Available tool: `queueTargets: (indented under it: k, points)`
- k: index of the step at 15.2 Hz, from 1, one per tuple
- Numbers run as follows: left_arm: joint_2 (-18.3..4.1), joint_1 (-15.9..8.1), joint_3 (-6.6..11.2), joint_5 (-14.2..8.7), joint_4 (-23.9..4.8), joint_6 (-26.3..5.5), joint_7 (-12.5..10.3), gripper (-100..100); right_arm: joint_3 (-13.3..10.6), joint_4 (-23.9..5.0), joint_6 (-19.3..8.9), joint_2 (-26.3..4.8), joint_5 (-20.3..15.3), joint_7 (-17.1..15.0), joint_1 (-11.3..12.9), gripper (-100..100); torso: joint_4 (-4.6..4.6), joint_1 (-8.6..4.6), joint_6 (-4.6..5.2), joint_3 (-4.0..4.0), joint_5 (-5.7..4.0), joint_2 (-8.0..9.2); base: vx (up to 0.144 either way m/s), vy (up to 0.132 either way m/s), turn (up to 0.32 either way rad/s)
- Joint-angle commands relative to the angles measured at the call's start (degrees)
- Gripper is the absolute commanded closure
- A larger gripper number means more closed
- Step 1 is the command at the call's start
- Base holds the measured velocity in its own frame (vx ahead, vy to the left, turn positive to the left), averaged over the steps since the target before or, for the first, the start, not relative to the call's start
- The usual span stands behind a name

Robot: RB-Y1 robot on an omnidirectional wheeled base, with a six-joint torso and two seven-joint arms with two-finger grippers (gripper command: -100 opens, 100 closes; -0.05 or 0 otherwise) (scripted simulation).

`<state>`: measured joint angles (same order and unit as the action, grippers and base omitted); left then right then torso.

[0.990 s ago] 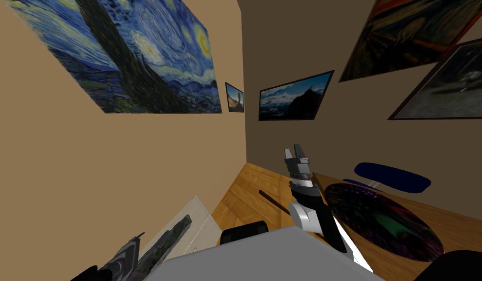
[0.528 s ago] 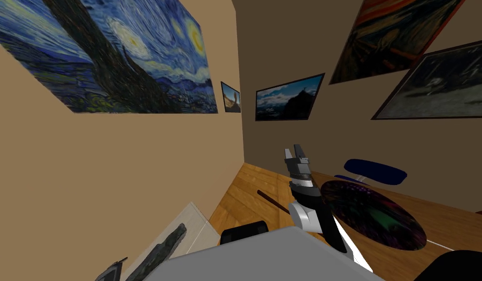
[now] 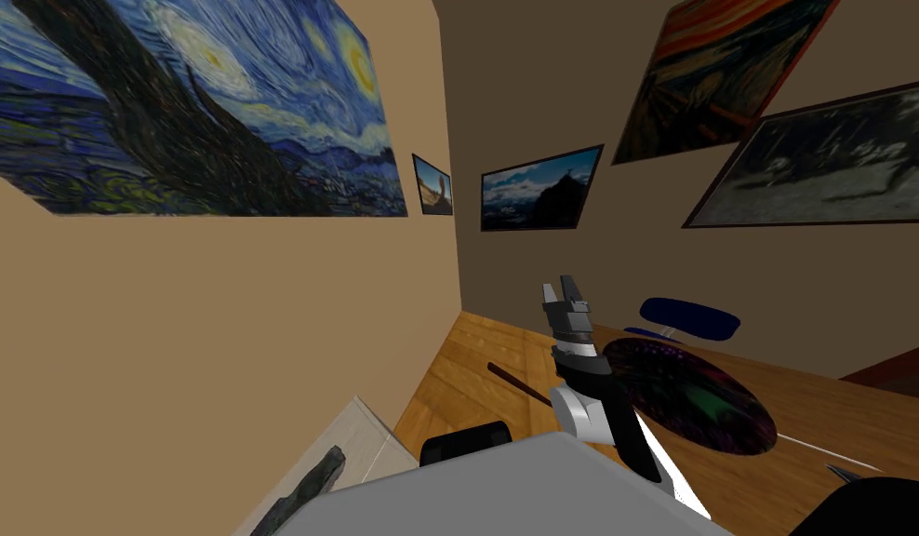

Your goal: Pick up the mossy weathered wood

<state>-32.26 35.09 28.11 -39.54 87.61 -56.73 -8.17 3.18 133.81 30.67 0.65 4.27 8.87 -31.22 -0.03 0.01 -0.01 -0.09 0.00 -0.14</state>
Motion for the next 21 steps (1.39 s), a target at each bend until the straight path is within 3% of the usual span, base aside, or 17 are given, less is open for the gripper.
queueTargets:
  k: [1,3,8,15,19,20,21]
  points:
    - [-0.4,0.6,1.00,-1.4,-1.4,-2.9,-0.7,-100,0.0,0.0,0.0,0.0,0.0,0.0,0.0,0,0.00,0.00,0.00,0.00,0.00,0.00,0.030,0.020,-0.109]
    - [-0.4,0.6,1.00,-1.4,-1.4,-3.6,-0.7,-100,0.0,0.0,0.0,0.0,0.0,0.0,0.0,0,0.00,0.02,0.01,0.00,0.00,0.00,0.027,0.017,-0.072]
    - [-2.0,1.4,3.37,-4.8,-5.4,-10.2,-1.8,-100,0.0,0.0,0.0,0.0,0.0,0.0,0.0,0,0.00,0.00,0.01,0.00,-0.01,0.00,0.030,0.019,-0.104]
    - [-3.3,2.2,5.61,-8.1,-9.2,-16.9,-2.9,-100,0.0,0.0,0.0,0.0,0.0,0.0,0.0,0,0.01,0.03,0.01,0.01,0.00,0.02,0.028,0.027,-0.083]
    - [-3.8,2.5,6.42,-9.3,-10.6,-19.3,-3.3,-100,0.0,0.0,0.0,0.0,0.0,0.0,0.0,0,0.01,0.04,0.01,0.02,0.00,0.04,0.020,0.030,-0.069]
    - [-3.7,2.3,6.21,-9.0,-10.3,-18.4,-3.0,-100,0.0,0.0,0.0,0.0,0.0,0.0,0.0,0,0.01,0.04,0.01,0.03,0.01,0.04,0.011,0.018,-0.021]
    - [-2.8,1.3,5.34,-8.1,-12.2,-16.9,-2.6,-100,0.0,0.0,0.0,0.0,0.0,0.0,0.0,0,0.02,0.00,0.00,0.03,0.00,0.06,-0.001,0.021,-0.004]
